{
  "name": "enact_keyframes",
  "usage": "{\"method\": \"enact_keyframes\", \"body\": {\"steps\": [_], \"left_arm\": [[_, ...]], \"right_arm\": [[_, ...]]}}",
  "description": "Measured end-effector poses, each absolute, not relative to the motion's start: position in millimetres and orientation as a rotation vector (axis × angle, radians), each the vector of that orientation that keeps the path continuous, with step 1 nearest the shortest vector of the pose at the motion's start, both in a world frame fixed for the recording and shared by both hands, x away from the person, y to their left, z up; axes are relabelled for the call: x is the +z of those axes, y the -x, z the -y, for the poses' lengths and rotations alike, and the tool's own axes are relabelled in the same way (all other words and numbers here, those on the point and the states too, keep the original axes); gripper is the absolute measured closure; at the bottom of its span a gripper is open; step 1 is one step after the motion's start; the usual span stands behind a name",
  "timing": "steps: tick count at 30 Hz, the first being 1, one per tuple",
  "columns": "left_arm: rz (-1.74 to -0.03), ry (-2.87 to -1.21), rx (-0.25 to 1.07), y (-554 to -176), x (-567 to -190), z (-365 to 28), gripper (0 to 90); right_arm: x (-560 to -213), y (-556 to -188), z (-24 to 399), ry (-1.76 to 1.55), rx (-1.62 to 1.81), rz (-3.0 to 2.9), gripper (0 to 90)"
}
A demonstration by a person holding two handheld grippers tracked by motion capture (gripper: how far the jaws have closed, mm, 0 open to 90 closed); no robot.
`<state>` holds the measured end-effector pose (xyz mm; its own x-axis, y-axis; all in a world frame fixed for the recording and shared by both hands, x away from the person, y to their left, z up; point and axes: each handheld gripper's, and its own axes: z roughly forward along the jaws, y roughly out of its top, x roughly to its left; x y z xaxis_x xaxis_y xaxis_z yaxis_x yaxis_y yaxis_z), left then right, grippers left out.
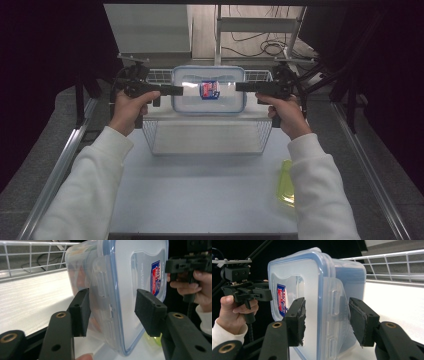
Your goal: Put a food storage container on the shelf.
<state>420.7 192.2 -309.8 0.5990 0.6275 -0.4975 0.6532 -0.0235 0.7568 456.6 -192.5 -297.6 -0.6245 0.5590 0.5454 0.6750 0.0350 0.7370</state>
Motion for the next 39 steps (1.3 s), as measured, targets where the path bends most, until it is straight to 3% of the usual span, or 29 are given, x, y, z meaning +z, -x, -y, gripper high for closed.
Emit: {"method": "enact_keyframes", "body": {"steps": [4, 9, 12, 13, 19, 24, 31, 35, 37, 39], "left_arm": [[-1.079, -1.692, -0.033, -428, -312, -191, 44.1], [-1.128, -1.640, -0.064, -436, -320, -187, 37.0], [-1.141, -1.640, -0.059, -438, -321, -185, 30.2], [-1.166, -1.647, 0.005, -439, -322, -183, 27.5], [-1.167, -1.654, 0.040, -438, -325, -184, 19.4], [-1.136, -1.628, 0.138, -424, -316, -189, 17.9], [-1.029, -1.639, 0.260, -377, -316, -192, 22.8], [-1.004, -1.661, 0.304, -363, -323, -190, 29.2], [-0.995, -1.679, 0.326, -357, -329, -188, 38.7], [-0.983, -1.704, 0.338, -349, -338, -186, 40.3]], "right_arm": [[-298, -459, 190, 1.353, -1.644, 2.178, 47.2], [-299, -461, 177, 1.494, -1.573, 2.237, 35.1], [-300, -461, 175, 1.542, -1.575, 2.207, 34.7], [-301, -460, 174, 1.552, -1.582, 2.214, 35.3], [-301, -453, 173, 1.560, -1.627, 2.253, 29.6], [-297, -442, 176, 1.494, -1.735, 2.298, 28.7], [-304, -409, 191, 1.373, -1.877, 2.363, 41.8], [-312, -400, 192, 1.349, -1.873, 2.439, 49.8], [-318, -395, 190, 1.335, -1.861, 2.499, 54.1], [-324, -390, 188, 1.319, -1.856, 2.532, 57.7]]}}
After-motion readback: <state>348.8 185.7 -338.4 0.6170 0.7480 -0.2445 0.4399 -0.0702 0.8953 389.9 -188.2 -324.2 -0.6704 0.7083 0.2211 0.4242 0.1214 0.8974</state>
